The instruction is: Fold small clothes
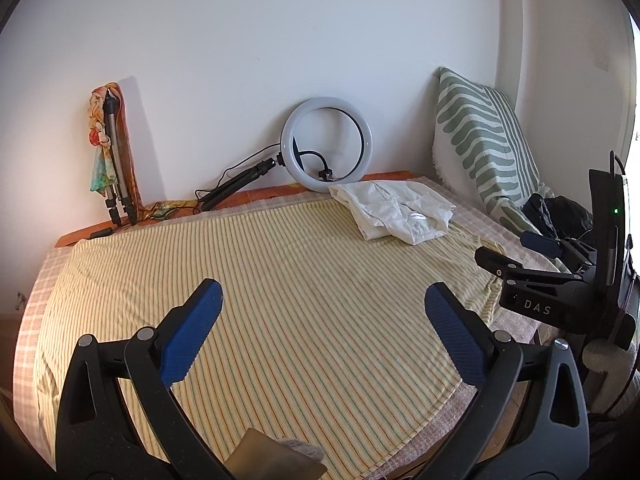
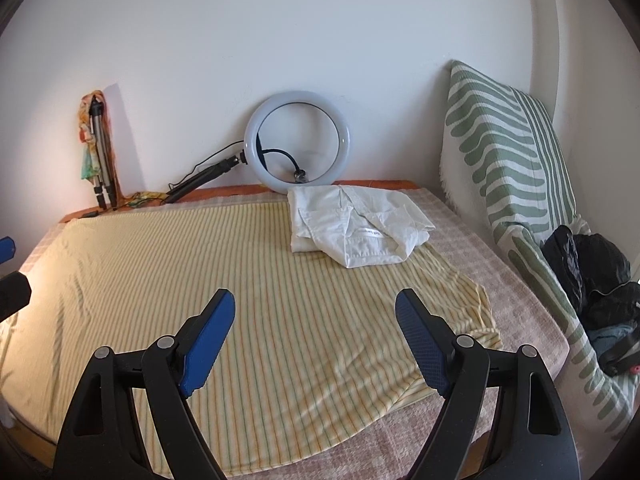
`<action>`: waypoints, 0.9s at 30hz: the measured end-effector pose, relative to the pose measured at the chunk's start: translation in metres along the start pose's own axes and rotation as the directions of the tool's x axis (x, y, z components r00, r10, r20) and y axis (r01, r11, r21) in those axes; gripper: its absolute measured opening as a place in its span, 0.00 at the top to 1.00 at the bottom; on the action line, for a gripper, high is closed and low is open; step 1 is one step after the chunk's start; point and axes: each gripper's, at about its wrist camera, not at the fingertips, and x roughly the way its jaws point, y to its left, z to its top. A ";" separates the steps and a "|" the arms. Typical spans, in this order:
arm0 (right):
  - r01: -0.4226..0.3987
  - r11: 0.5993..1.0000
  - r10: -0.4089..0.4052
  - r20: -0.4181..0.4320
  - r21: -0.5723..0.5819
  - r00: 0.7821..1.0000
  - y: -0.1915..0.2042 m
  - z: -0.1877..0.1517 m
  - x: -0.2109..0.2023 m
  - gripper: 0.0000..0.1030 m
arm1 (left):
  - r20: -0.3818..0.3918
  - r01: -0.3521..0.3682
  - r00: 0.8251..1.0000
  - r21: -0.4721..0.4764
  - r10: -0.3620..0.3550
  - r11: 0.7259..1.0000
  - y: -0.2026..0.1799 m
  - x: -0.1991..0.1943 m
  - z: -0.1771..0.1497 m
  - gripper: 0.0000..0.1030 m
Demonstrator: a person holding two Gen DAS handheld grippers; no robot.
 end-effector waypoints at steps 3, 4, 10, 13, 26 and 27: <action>-0.004 1.000 0.004 0.000 0.007 1.000 -0.002 0.000 0.001 0.20 | 0.000 0.002 1.000 0.000 -0.002 1.000 0.000 0.000 0.000 0.00; -0.007 1.000 0.007 -0.001 0.009 1.000 -0.002 0.000 0.001 0.20 | 0.000 0.002 1.000 0.000 -0.002 1.000 0.000 0.000 0.000 0.00; -0.019 1.000 0.019 -0.007 0.020 1.000 -0.002 -0.001 0.002 0.20 | -0.001 0.007 1.000 0.006 -0.007 1.000 -0.002 0.000 0.000 0.00; -0.022 1.000 0.022 -0.007 0.018 1.000 -0.001 -0.001 0.002 0.20 | -0.001 0.009 1.000 0.008 -0.009 1.000 -0.002 0.001 0.001 0.00; -0.027 0.999 0.027 -0.010 0.028 1.000 -0.004 -0.001 0.003 0.20 | 0.002 0.011 1.000 0.007 -0.011 1.000 -0.005 -0.001 0.001 0.00; -0.026 0.999 0.027 -0.010 0.027 1.000 -0.004 -0.001 0.003 0.20 | 0.001 0.012 1.000 0.007 -0.012 1.000 -0.005 -0.001 0.001 0.00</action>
